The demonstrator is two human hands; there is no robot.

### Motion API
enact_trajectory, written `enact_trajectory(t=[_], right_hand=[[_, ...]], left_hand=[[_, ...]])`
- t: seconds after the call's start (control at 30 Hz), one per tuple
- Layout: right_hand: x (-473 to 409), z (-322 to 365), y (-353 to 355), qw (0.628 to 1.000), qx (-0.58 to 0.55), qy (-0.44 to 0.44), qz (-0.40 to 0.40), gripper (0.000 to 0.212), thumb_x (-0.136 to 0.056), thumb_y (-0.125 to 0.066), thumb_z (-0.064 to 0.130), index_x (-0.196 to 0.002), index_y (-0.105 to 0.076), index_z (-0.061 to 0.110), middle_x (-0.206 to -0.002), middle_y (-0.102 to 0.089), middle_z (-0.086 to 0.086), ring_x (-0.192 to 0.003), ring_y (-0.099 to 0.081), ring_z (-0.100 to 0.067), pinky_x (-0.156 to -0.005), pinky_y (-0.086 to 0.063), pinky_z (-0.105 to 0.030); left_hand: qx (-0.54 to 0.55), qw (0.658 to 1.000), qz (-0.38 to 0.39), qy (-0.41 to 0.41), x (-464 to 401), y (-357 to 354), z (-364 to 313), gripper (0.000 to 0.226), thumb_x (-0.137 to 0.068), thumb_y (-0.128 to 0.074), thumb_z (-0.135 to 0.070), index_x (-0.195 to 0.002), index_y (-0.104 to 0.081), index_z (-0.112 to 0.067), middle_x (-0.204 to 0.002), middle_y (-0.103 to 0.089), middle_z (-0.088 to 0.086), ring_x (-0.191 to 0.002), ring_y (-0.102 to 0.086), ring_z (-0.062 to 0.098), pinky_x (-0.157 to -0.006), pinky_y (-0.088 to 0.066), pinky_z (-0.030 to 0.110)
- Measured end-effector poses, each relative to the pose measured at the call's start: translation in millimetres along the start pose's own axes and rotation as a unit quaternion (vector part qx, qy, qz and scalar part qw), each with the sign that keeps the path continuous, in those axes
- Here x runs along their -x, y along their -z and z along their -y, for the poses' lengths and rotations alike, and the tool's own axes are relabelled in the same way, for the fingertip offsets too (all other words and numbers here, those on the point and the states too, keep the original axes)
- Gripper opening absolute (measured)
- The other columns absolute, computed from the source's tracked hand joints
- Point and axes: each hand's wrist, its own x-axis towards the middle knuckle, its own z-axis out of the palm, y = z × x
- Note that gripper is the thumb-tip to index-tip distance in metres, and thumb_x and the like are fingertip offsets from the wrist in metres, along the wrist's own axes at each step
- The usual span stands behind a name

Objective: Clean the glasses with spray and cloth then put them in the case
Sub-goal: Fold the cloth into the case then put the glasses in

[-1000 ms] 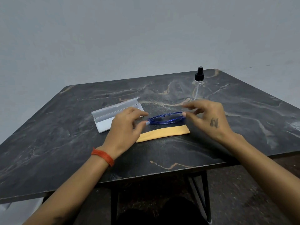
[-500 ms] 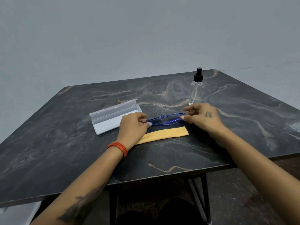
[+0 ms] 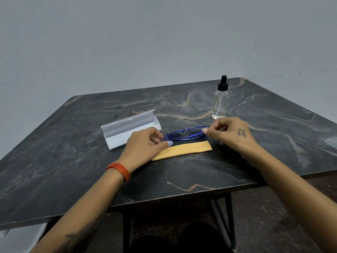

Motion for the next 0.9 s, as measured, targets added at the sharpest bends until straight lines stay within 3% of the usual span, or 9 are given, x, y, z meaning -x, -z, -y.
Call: enact_trajectory(t=[0.1, 0.17, 0.23, 0.33, 0.47, 0.63, 0.7, 0.8, 0.9], right_hand=[[8, 4, 2, 0.994, 0.055, 0.0, 0.099, 0.017, -0.071, -0.077, 0.042, -0.075, -0.073, 0.025, -0.068, -0.068, 0.013, -0.067, -0.058, 0.002, -0.061, -0.042, -0.01], [8, 7, 3, 0.983, 0.109, 0.016, 0.145, 0.021, -0.071, -0.077, 0.04, -0.088, -0.073, 0.028, -0.073, -0.066, 0.016, -0.07, -0.057, 0.003, -0.062, -0.04, -0.007], [7, 9, 2, 0.973, 0.141, 0.03, 0.178, 0.03, -0.07, -0.079, 0.037, -0.096, -0.071, 0.026, -0.077, -0.065, 0.014, -0.072, -0.058, -0.001, -0.068, -0.043, -0.013], [5, 12, 0, 0.972, 0.141, 0.02, 0.187, 0.025, -0.069, -0.081, 0.032, -0.09, -0.071, 0.022, -0.075, -0.063, 0.008, -0.07, -0.056, -0.005, -0.071, -0.044, -0.024], [7, 17, -1, 0.968, 0.148, 0.015, 0.201, 0.012, -0.072, -0.079, 0.027, -0.076, -0.067, 0.026, -0.072, -0.062, 0.008, -0.068, -0.053, -0.003, -0.064, -0.038, -0.021], [7, 22, -6, 0.972, 0.118, 0.03, 0.2, 0.013, -0.079, -0.073, 0.022, -0.076, -0.061, 0.025, -0.077, -0.062, 0.006, -0.071, -0.052, -0.007, -0.063, -0.036, -0.021], [5, 25, -11, 0.976, 0.086, 0.03, 0.196, 0.013, -0.082, -0.07, 0.018, -0.078, -0.058, 0.022, -0.078, -0.065, -0.004, -0.071, -0.056, -0.013, -0.065, -0.04, -0.025], [4, 37, -21, 0.976, -0.073, 0.0, 0.204, 0.01, -0.086, -0.063, 0.004, -0.085, -0.054, 0.009, -0.08, -0.067, -0.02, -0.068, -0.064, -0.023, -0.064, -0.05, -0.033], [1, 54, -32, 0.955, -0.221, -0.044, 0.192, 0.009, -0.086, -0.059, -0.006, -0.087, -0.055, 0.002, -0.079, -0.064, -0.021, -0.06, -0.067, -0.022, -0.06, -0.059, -0.03]], left_hand=[[-0.013, 0.997, 0.079, -0.024, 7, 13, 6, 0.027, -0.073, -0.072, -0.04, -0.092, -0.067, -0.021, -0.083, -0.065, -0.006, -0.074, -0.057, 0.007, -0.068, -0.045, 0.015], [-0.03, 0.991, 0.121, -0.04, 8, 19, 9, 0.027, -0.074, -0.073, -0.036, -0.095, -0.067, -0.021, -0.087, -0.063, -0.005, -0.077, -0.056, 0.007, -0.068, -0.044, 0.014], [-0.035, 0.988, 0.144, -0.043, 8, 21, 10, 0.025, -0.074, -0.074, -0.035, -0.095, -0.066, -0.023, -0.083, -0.06, -0.006, -0.073, -0.052, 0.005, -0.065, -0.043, 0.013], [-0.04, 0.986, 0.159, -0.038, 8, 21, 9, 0.017, -0.075, -0.073, -0.035, -0.087, -0.064, -0.025, -0.073, -0.055, -0.009, -0.065, -0.046, 0.003, -0.059, -0.038, 0.011], [-0.065, 0.981, 0.176, -0.057, 10, 20, 7, 0.011, -0.08, -0.068, -0.033, -0.08, -0.061, -0.025, -0.074, -0.056, -0.008, -0.065, -0.046, 0.004, -0.057, -0.035, 0.013], [-0.041, 0.988, 0.127, -0.076, 14, 27, 13, 0.01, -0.082, -0.067, -0.028, -0.079, -0.059, -0.023, -0.076, -0.059, -0.007, -0.067, -0.048, 0.004, -0.059, -0.036, 0.012], [0.015, 0.992, 0.115, -0.056, 17, 33, 16, 0.01, -0.081, -0.068, -0.024, -0.079, -0.06, -0.018, -0.073, -0.062, -0.003, -0.062, -0.052, 0.005, -0.058, -0.04, 0.012], [0.153, 0.983, 0.099, -0.004, 21, 44, 17, 0.011, -0.081, -0.067, -0.011, -0.085, -0.059, -0.005, -0.073, -0.068, 0.011, -0.061, -0.065, 0.011, -0.057, -0.053, 0.02], [0.22, 0.975, 0.037, 0.011, 23, 58, 20, 0.01, -0.078, -0.067, -0.004, -0.084, -0.061, 0.001, -0.07, -0.067, 0.012, -0.057, -0.065, 0.011, -0.055, -0.052, 0.016]])
